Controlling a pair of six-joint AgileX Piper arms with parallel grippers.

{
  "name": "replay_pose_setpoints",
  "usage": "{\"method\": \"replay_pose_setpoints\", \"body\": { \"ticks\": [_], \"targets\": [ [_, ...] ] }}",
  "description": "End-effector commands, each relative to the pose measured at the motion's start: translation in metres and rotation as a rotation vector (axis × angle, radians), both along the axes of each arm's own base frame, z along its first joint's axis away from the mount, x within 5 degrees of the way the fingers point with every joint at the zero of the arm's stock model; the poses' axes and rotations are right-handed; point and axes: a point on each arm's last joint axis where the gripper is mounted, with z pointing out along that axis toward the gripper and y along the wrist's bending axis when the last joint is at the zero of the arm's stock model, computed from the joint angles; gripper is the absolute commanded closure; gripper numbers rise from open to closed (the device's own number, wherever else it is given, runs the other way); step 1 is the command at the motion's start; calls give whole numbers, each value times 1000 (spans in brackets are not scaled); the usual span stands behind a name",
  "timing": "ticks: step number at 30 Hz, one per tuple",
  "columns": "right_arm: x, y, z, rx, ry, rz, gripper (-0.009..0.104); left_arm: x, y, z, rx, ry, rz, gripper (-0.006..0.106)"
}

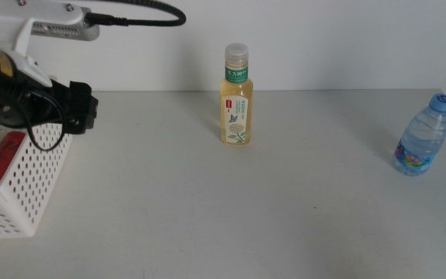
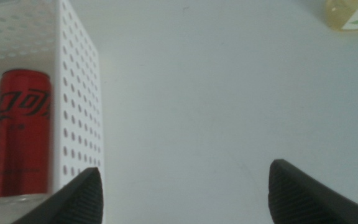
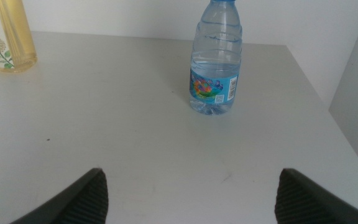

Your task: Use arms to grab the bottles and put them into the dustbin to the left of the table.

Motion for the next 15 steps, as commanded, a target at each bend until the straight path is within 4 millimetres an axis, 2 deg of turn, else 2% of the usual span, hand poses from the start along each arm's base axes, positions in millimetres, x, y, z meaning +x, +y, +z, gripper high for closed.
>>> {"method": "replay_pose_setpoints", "body": {
  "ticks": [1,9,15],
  "targets": [
    [-1,-1,11,-15,-102,-8,17,-13,-6,16,-67,-185,-47,12],
    [-1,-1,11,-15,-102,-8,17,-34,-21,-11,-143,-323,-171,12],
    [-1,-1,11,-15,-102,-8,17,-46,-34,-52,-297,-538,-274,12]
  ]
}}
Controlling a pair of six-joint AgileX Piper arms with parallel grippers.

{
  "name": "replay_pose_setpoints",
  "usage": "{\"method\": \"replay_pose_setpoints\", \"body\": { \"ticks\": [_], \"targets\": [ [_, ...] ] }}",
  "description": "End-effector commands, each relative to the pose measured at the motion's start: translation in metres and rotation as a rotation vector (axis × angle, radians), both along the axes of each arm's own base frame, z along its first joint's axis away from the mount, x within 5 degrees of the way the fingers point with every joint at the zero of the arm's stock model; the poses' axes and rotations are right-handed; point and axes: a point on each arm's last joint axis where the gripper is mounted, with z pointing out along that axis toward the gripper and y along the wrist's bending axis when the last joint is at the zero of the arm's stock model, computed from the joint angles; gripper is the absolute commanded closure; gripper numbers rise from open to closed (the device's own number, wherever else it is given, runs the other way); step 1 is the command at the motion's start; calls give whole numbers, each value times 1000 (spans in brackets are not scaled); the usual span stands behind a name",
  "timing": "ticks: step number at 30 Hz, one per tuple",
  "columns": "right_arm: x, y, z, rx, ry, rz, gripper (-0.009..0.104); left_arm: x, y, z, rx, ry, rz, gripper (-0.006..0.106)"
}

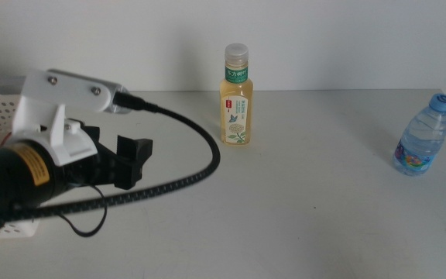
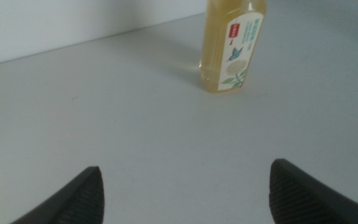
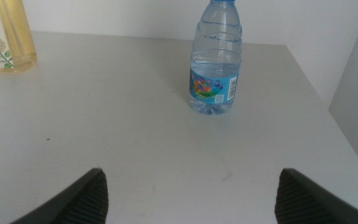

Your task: Use arms to grab the bottles and put them into the dustbin to the left of the table.

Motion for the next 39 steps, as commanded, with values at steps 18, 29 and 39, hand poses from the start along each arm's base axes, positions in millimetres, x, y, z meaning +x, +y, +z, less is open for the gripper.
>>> {"method": "replay_pose_setpoints", "body": {
  "ticks": [18,29,39],
  "targets": [
    [-1,-1,11,-15,-102,-8,17,-9,-2,-51,-275,-177,15,12],
    [-1,-1,11,-15,-102,-8,17,8,-10,-65,-310,-246,3,12],
    [-1,-1,11,-15,-102,-8,17,52,-40,-67,-201,-408,-100,12]
  ]
}}
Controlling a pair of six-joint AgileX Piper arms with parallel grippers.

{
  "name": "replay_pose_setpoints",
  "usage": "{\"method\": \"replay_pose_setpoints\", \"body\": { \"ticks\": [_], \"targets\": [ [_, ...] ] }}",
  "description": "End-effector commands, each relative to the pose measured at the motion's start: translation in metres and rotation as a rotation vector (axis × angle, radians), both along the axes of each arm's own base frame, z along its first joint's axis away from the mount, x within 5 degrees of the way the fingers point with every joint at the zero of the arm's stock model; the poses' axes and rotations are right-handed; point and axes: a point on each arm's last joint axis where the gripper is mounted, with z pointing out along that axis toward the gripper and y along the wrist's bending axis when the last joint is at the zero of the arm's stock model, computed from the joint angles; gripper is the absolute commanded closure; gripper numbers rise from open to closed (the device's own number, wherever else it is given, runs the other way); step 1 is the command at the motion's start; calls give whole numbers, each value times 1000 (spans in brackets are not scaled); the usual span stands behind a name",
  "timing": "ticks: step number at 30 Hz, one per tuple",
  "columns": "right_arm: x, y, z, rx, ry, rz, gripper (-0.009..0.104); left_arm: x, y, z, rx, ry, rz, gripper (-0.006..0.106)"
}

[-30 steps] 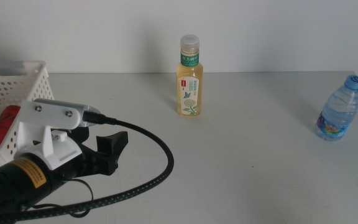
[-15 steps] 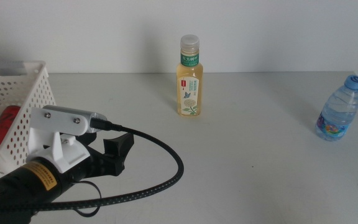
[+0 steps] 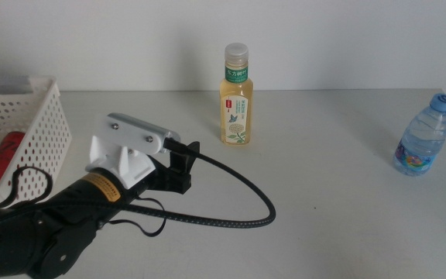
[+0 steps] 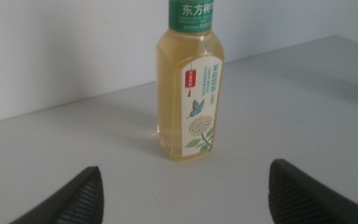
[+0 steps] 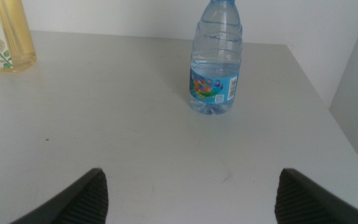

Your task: Use arms to grab the bottles and put them into the dustbin to the left of the table.

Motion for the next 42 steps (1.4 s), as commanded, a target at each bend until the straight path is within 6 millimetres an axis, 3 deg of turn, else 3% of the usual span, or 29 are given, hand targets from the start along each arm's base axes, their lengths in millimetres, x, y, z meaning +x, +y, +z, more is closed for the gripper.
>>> {"method": "replay_pose_setpoints", "body": {
  "ticks": [1,14,26,42],
  "targets": [
    [-1,-1,11,-15,-102,-8,17,14,-12,22,-62,-134,-16,12],
    [-1,-1,11,-15,-102,-8,17,76,-62,15,-84,-177,-57,12],
    [-1,-1,11,-15,-102,-8,17,118,-84,12,-124,-121,-33,12],
    [-1,-1,11,-15,-102,-8,17,156,-100,4,-166,-120,11,12]
  ]
}}
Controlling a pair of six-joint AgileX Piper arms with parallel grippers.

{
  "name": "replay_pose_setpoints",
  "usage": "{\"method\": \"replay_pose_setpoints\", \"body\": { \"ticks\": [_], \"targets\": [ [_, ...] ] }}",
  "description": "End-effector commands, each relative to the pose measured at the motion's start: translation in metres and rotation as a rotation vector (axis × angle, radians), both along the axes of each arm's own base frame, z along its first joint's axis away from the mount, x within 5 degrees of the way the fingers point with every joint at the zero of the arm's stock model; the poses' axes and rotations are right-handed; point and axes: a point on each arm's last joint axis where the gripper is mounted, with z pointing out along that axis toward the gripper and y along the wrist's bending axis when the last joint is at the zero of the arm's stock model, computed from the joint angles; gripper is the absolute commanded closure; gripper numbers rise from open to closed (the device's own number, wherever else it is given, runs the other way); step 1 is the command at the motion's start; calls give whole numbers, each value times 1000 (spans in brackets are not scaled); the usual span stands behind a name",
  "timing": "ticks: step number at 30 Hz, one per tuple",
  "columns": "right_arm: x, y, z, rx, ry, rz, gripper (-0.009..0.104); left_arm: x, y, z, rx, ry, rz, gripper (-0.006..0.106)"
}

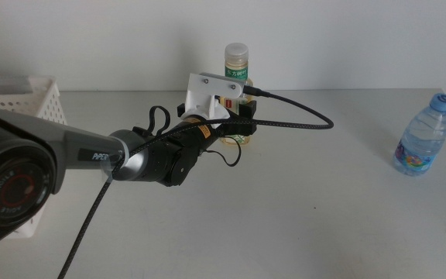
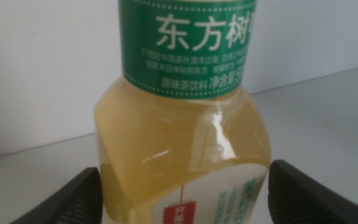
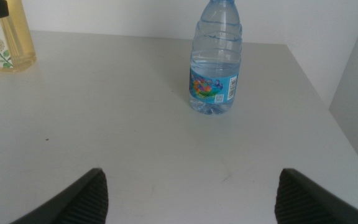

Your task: Use arms to grab the bottles and put them into the dustbin to the left of the table.

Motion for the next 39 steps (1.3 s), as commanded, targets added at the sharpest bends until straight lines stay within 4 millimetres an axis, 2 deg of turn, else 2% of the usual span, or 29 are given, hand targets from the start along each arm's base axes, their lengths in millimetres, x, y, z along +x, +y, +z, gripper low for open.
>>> {"method": "replay_pose_setpoints", "body": {
  "ticks": [1,13,23,26,29,33,34,39],
  "targets": [
    [-1,-1,11,-15,-102,-8,17,8,-3,41,-117,-132,24,12],
    [-1,-1,11,-15,-102,-8,17,35,-15,32,-148,-143,48,12],
    [-1,-1,11,-15,-102,-8,17,39,-15,25,-140,-140,53,13],
    [-1,-1,11,-15,-102,-8,17,40,-13,22,-155,-146,67,23],
    [-1,-1,11,-15,-102,-8,17,40,-13,22,-158,-148,67,41],
    [-1,-1,11,-15,-102,-8,17,40,-13,23,-163,-137,67,80],
    [-1,-1,11,-15,-102,-8,17,38,-14,26,-155,-119,63,101],
    [-1,-1,11,-15,-102,-8,17,28,-10,56,-119,-70,51,102]
  ]
}}
